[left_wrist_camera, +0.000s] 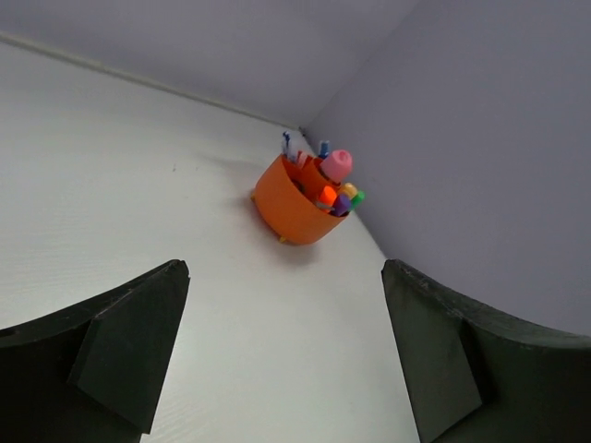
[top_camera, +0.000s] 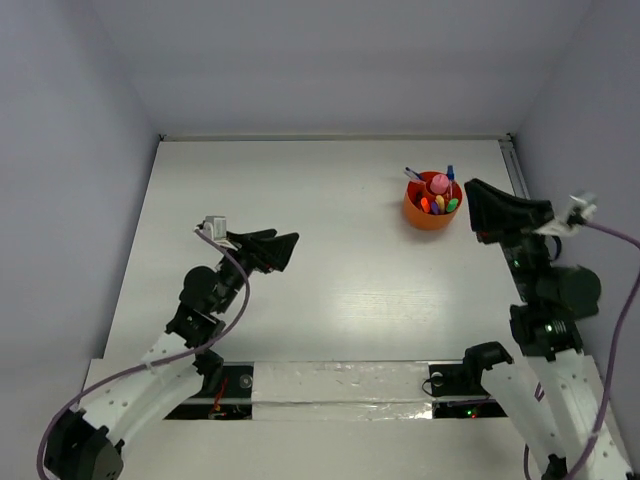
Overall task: Sort the stationery into containers
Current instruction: Reset both arms
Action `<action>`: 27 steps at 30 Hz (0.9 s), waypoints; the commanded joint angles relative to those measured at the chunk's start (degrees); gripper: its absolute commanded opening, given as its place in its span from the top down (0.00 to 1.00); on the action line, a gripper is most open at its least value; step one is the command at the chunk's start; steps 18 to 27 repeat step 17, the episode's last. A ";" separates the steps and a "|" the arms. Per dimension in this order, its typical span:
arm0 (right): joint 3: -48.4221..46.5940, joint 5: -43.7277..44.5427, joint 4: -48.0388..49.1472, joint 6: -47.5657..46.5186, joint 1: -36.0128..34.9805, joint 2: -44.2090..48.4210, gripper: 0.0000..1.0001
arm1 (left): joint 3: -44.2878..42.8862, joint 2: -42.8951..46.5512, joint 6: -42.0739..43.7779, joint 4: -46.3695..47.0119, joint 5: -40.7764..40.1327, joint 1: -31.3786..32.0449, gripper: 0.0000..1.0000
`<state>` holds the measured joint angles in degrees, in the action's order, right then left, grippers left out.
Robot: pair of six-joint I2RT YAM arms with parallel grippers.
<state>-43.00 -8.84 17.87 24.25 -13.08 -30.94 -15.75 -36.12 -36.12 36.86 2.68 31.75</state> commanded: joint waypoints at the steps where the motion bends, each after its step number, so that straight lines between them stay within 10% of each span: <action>1: 0.82 -0.66 -0.73 2.47 0.25 8.40 0.70 | -4.99 8.13 -1.76 0.23 2.07 -0.37 0.13; 5: 1.43 4.87 -3.62 2.21 0.25 12.92 0.45 | -10.60 13.70 0.78 -6.78 0.67 -0.37 0.01; 12: 1.26 5.24 -6.18 1.06 0.25 10.56 0.44 | -24.24 16.96 7.90 -20.42 -1.45 -0.37 0.01; 27: 0.38 5.15 -7.93 0.89 0.25 8.70 0.44 | -23.98 14.94 10.01 -25.43 -4.26 -0.37 0.01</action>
